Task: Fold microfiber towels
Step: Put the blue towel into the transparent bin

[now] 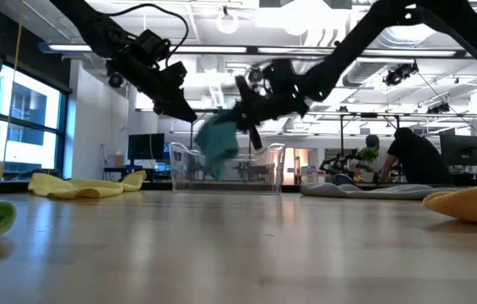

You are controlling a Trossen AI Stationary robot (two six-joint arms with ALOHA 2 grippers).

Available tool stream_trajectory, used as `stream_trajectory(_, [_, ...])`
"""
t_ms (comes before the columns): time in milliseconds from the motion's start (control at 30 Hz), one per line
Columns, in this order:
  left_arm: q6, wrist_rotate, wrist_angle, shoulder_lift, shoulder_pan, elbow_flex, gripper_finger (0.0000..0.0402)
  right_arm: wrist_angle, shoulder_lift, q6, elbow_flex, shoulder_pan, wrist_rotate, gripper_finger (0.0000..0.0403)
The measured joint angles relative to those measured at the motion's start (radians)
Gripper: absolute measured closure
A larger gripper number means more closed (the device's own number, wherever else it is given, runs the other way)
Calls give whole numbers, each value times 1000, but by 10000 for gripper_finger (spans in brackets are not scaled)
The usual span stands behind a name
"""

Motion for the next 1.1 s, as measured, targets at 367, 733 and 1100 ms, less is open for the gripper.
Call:
stream_trajectory(367, [-6, -15, 9, 0, 2, 0, 225, -43, 46, 71, 8, 33, 81, 403])
stream_trajectory(733, [-1, -19, 7, 0, 2, 0, 224, -25, 95, 177, 16, 24, 74, 403])
stream_trajectory(1100, [39, -67, 16, 0, 3, 0, 224, 168, 104, 397, 17, 69, 85, 403])
